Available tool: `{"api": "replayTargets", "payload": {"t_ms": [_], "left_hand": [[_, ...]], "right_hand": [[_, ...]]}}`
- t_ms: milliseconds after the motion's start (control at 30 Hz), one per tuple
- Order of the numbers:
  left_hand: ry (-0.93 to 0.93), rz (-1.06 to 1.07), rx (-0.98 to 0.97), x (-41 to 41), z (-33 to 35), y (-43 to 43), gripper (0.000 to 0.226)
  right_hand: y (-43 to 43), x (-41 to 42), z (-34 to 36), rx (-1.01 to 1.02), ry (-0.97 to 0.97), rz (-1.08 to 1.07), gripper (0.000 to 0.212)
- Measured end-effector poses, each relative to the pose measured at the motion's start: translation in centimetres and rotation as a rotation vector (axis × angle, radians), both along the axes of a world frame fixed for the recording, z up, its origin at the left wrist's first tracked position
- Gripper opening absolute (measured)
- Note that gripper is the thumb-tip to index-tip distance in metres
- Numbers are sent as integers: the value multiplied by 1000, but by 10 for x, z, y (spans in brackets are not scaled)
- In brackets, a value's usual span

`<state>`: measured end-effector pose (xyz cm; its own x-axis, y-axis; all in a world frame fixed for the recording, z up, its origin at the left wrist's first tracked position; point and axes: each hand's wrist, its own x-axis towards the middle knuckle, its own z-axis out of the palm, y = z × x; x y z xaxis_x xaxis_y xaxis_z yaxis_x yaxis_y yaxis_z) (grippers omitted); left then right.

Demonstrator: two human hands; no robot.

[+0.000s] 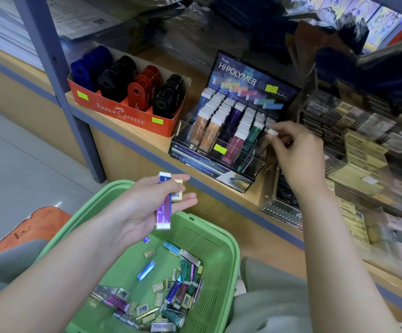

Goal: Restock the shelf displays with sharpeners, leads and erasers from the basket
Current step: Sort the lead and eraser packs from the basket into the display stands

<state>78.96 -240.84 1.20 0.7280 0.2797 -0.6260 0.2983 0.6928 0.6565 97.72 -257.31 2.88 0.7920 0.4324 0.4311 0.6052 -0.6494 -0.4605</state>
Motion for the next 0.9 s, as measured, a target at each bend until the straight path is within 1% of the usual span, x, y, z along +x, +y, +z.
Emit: {"api": "replayTargets", "payload": {"t_ms": [100, 200, 300, 400, 467, 533, 567, 633, 700, 733, 767, 800, 900], "left_hand": [[-28, -14, -24, -1, 2, -2, 15], [-43, -68, 28, -2, 5, -2, 19], [-46, -104, 90, -3, 7, -2, 24], [-48, -88, 101, -4, 7, -3, 32], [-54, -65, 102, -5, 7, -2, 40], [-57, -67, 148, -5, 7, -2, 38], [-57, -76, 184, -5, 8, -2, 36], [-56, -98, 238, -4, 10, -3, 36], [-48, -131, 291, -3, 10, -5, 34], [-41, -150, 324, -3, 9, -5, 27], [-38, -164, 348, -2, 8, -5, 19], [-44, -172, 359, -2, 6, -5, 16], [-68, -207, 366, -3, 1, -2, 19]], "right_hand": [[4, -4, -1, -64, -82, -63, 19], [7, -5, 0, -53, -101, -137, 19], [8, -4, -1, -45, -104, -148, 18], [10, -9, 0, -3, -137, -150, 18], [15, -20, 5, 87, -146, -105, 17], [23, -37, 9, 147, -126, 20, 14], [27, -48, 9, 162, -85, 106, 13], [33, -68, 6, 163, 111, 279, 13], [35, -85, 4, 71, 348, 444, 20], [35, -91, 3, 8, 433, 521, 24], [35, -95, 3, -33, 492, 581, 27], [35, -97, 3, -48, 530, 616, 30], [34, -98, 5, -22, 567, 610, 36]]}}
